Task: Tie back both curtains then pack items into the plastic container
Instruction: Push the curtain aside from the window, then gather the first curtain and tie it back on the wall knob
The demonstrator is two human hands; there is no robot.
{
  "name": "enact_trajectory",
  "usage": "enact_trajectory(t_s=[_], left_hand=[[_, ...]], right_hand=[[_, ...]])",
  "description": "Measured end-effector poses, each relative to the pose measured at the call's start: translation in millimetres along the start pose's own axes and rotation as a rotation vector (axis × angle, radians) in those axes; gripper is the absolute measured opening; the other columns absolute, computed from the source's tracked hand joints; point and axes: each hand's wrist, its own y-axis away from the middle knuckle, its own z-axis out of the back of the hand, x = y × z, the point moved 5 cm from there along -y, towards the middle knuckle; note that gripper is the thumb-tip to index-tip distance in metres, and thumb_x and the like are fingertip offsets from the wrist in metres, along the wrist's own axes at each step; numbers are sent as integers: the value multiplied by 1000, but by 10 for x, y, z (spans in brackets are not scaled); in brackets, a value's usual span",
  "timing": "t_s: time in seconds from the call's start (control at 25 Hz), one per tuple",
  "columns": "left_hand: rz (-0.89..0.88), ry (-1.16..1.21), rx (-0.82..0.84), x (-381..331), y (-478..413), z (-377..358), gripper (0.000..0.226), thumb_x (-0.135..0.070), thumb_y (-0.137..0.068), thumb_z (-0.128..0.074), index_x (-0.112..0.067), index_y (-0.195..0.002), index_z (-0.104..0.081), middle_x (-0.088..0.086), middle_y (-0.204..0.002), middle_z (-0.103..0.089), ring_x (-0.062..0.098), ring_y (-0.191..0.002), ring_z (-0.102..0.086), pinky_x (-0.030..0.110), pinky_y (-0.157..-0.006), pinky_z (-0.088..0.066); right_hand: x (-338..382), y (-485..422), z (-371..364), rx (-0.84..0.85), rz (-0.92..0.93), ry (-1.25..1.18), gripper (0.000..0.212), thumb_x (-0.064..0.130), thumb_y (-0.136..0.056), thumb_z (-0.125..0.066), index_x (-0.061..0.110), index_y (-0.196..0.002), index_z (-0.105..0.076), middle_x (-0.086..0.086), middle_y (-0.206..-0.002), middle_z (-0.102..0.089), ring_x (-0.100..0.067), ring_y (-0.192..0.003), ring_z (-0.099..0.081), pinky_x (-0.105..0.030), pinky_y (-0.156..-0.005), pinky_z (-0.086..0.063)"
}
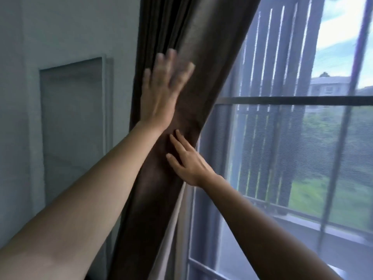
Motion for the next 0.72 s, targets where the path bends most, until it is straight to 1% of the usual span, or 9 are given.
enact_trajectory(t_s=[0.04,0.08,0.16,0.2,0.28,0.4,0.52,0.64,0.72], left_hand=[[-163,-30,53,-270,-45,28,62,1,-88,-40,-21,-146,-30,14,-153,-29,35,-142,-24,55,-111,-24],[-228,-53,144,-513,-109,71,57,-1,-91,-36,-17,-146,-31,11,-154,-29,32,-143,-22,53,-113,-19],[-111,-15,343,-889,-256,174,50,-4,-95,-30,-6,-145,-30,13,-155,-26,30,-146,-13,48,-117,-6],[-26,11,365,-1069,-320,260,49,-5,-94,-30,-2,-144,-31,16,-154,-27,31,-146,-12,48,-117,-3],[40,76,304,-1466,-412,466,53,-6,-90,-37,1,-142,-31,20,-153,-28,34,-145,-14,49,-117,-7],[-34,395,191,-2442,-566,833,61,-4,-83,-38,1,-143,-31,18,-152,-29,32,-144,-19,46,-116,-15],[-49,684,165,-3458,-649,1197,56,-15,-91,-42,-5,-144,-32,12,-153,-30,28,-144,-23,42,-116,-16],[-28,875,140,-4245,-626,1441,54,-23,-93,-46,-7,-144,-34,11,-152,-32,27,-143,-26,42,-116,-18],[-32,990,140,-4784,-618,1621,55,-26,-93,-42,-6,-143,-35,12,-151,-33,28,-142,-29,42,-114,-23]], right_hand=[[-13,141,159,-24,23,66,63,37,-98,-40,15,-150,-14,-1,-160,-1,-16,-147,-3,-25,-117,-10],[-28,298,343,-53,45,122,63,35,-98,-40,12,-150,-13,-3,-160,-2,-16,-147,-1,-25,-117,-7],[-101,655,751,-112,36,210,63,34,-98,-39,11,-150,-13,-4,-160,-2,-15,-146,3,-24,-116,-3],[-162,868,973,-128,4,246,63,36,-98,-38,12,-150,-12,-3,-160,-2,-13,-146,5,-24,-115,-2],[-283,1291,1386,-132,-55,313,65,40,-98,-37,14,-151,-10,-2,-160,1,-10,-144,9,-26,-116,-3],[-472,2097,2138,-130,-152,479,66,43,-97,-36,14,-151,-11,-3,-160,0,-14,-146,6,-31,-117,-7],[-646,2927,2834,-118,-274,671,66,43,-97,-36,14,-150,-12,-4,-160,0,-19,-147,2,-33,-116,-8],[-796,3685,3302,-67,-358,830,65,40,-96,-39,12,-150,-15,-6,-159,-3,-20,-147,-1,-33,-115,-5],[-902,4188,3580,-40,-446,948,66,38,-93,-46,9,-148,-23,-9,-158,-14,-24,-146,-12,-36,-115,-11]])
